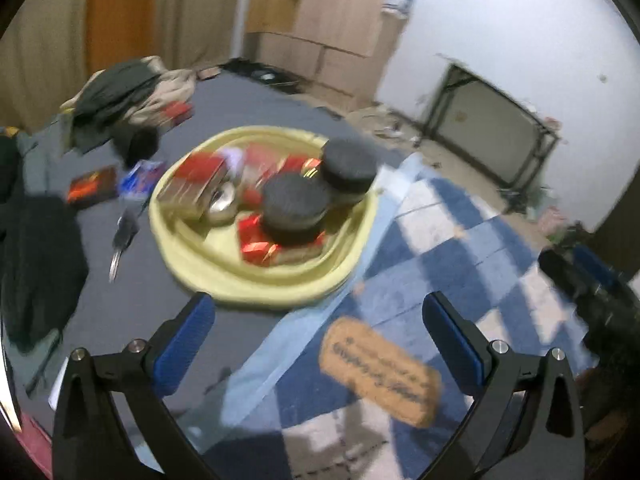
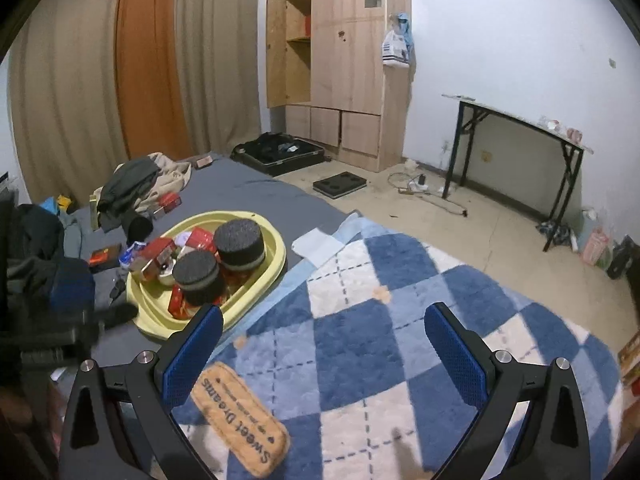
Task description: Organize rigid objects
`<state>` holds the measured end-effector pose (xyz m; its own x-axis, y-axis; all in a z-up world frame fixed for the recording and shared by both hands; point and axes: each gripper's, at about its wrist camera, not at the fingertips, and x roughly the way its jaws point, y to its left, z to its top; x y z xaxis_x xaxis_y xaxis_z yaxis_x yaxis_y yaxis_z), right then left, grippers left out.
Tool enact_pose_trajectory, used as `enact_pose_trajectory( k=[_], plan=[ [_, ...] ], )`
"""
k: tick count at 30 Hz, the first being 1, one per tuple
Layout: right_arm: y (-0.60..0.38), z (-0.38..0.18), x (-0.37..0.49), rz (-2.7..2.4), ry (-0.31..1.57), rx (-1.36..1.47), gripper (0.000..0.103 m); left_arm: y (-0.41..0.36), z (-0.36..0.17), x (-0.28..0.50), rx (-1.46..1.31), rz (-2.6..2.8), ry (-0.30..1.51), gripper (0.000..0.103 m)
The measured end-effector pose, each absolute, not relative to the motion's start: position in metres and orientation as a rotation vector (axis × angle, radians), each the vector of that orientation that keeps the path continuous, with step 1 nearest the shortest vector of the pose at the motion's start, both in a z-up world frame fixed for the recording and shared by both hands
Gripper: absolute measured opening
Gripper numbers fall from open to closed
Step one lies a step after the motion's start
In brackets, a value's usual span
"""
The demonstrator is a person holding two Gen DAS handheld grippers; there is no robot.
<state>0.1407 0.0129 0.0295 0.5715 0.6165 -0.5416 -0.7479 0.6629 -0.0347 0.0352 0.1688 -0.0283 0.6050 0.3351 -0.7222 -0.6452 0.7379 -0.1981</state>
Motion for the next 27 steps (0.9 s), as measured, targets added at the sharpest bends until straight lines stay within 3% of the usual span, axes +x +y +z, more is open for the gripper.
enact_pose_trajectory(
  k=[7, 14, 27],
  plan=[
    [0.066, -0.026, 0.167, 0.928, 0.543, -0.414, 0.103, 0.191, -0.074, 0.041, -0.455, 0.831, 0.703, 0.103],
    [0.115, -0.076, 0.198, 1.019, 0.605, -0.493, 0.103, 0.208, -0.133, 0.053, -0.537, 0.903, 0.817, 0.103],
    [0.148, -0.108, 0.223, 1.059, 0.688, -0.598, 0.103, 0.208, -0.144, 0.072, -0.489, 0.958, 0.799, 0.103]
  ],
)
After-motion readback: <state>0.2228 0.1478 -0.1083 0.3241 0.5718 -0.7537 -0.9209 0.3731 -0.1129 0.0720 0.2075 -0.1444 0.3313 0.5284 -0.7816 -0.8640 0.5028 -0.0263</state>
